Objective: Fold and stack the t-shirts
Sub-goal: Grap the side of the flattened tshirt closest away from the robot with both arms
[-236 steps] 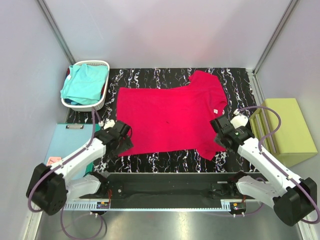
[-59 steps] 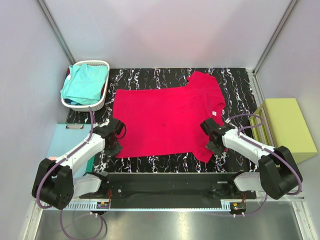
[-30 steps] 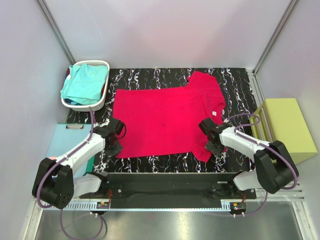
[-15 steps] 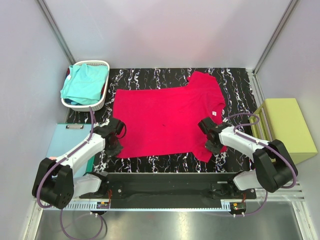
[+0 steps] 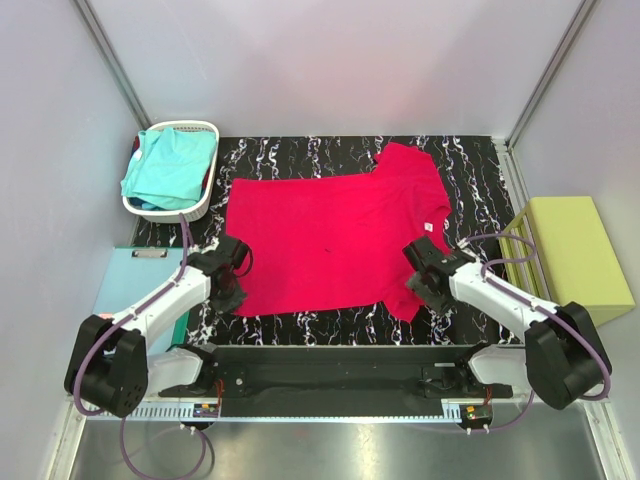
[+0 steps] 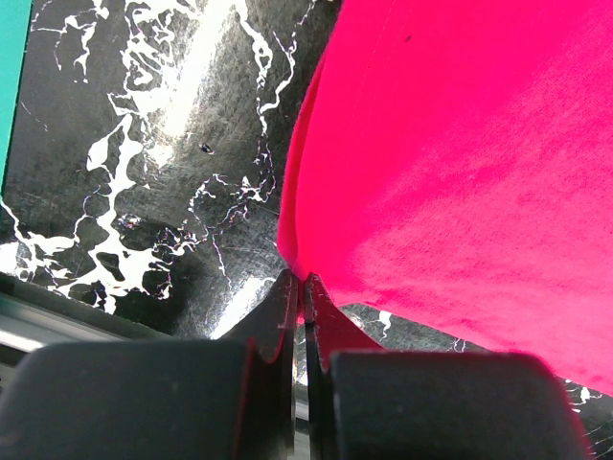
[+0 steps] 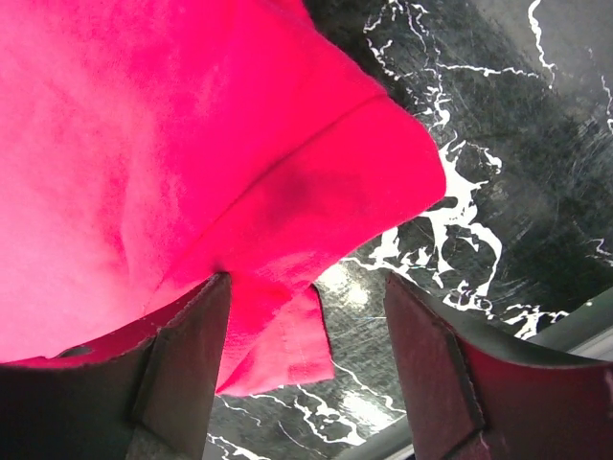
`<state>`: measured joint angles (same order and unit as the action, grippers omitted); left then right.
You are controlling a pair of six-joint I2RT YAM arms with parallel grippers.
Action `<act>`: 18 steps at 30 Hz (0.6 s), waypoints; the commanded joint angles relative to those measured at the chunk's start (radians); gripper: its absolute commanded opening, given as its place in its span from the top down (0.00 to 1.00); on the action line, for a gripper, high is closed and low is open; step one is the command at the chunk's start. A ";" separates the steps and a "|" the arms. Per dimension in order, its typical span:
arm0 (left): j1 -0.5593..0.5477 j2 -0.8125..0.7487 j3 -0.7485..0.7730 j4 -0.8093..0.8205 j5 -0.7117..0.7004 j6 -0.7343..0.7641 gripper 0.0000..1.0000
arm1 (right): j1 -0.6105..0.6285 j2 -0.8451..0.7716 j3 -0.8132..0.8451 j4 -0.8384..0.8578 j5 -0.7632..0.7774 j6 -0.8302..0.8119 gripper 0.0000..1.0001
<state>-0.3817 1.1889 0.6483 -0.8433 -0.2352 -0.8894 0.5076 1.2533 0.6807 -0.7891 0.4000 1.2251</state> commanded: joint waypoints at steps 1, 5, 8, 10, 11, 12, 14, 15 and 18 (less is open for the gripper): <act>-0.011 0.014 0.033 0.023 0.027 0.020 1.00 | 0.005 0.027 0.014 0.005 0.051 0.100 0.28; -0.014 0.018 0.034 0.027 0.036 0.026 1.00 | 0.003 0.081 0.034 -0.007 0.085 0.123 0.30; -0.020 0.020 0.034 0.029 0.039 0.029 1.00 | 0.003 0.139 0.055 -0.047 0.094 0.132 0.31; -0.023 0.020 0.034 0.030 0.042 0.029 1.00 | 0.003 0.158 0.049 -0.047 0.088 0.134 0.35; -0.026 0.020 0.034 0.029 0.042 0.029 1.00 | 0.003 0.156 0.045 -0.050 0.086 0.143 0.40; -0.028 0.018 0.033 0.032 0.043 0.030 1.00 | 0.005 0.150 0.040 -0.050 0.082 0.146 0.46; -0.032 0.018 0.033 0.032 0.043 0.030 1.00 | 0.003 0.132 0.025 -0.050 0.082 0.151 0.51; -0.033 0.020 0.033 0.033 0.043 0.030 1.00 | 0.003 0.114 0.022 -0.055 0.083 0.151 0.58; -0.036 0.021 0.034 0.033 0.045 0.030 1.00 | 0.003 0.086 0.023 -0.078 0.100 0.149 0.68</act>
<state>-0.4107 1.2079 0.6483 -0.8345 -0.2089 -0.8680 0.5076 1.3876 0.7109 -0.8093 0.4343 1.3457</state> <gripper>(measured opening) 0.024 0.394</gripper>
